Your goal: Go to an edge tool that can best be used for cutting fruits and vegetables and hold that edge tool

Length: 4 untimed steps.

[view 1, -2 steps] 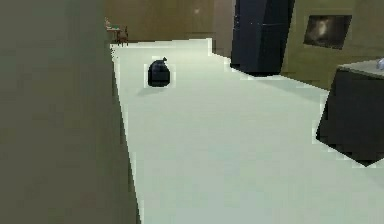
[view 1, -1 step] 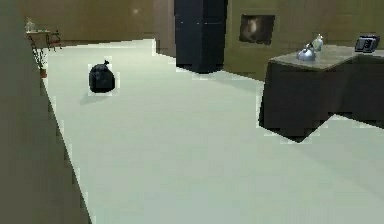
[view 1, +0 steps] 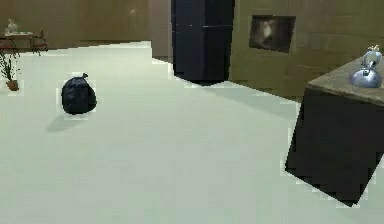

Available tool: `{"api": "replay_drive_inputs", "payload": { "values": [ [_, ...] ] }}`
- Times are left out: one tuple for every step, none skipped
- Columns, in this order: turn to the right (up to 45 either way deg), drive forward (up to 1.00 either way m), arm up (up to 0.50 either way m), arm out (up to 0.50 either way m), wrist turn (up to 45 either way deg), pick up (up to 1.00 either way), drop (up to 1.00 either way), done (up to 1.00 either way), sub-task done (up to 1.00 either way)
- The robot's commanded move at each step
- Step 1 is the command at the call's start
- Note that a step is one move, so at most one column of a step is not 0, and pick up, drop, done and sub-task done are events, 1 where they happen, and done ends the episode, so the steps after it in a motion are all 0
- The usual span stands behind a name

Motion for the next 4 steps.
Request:
{"api": "replay_drive_inputs", "payload": {
  "values": [
    [-15.0, 0.0, 0.0, 0.0, 0.0, 0.0, 0.0, 0.0, 0.0],
    [0.0, 1.0, 0.0, 0.0, 0.0, 0.0, 0.0, 0.0, 0.0],
    [0.0, 1.0, 0.0, 0.0, 0.0, 0.0, 0.0, 0.0, 0.0],
    [-3.0, 0.0, 0.0, 0.0, 0.0, 0.0, 0.0, 0.0, 0.0]
  ]
}}
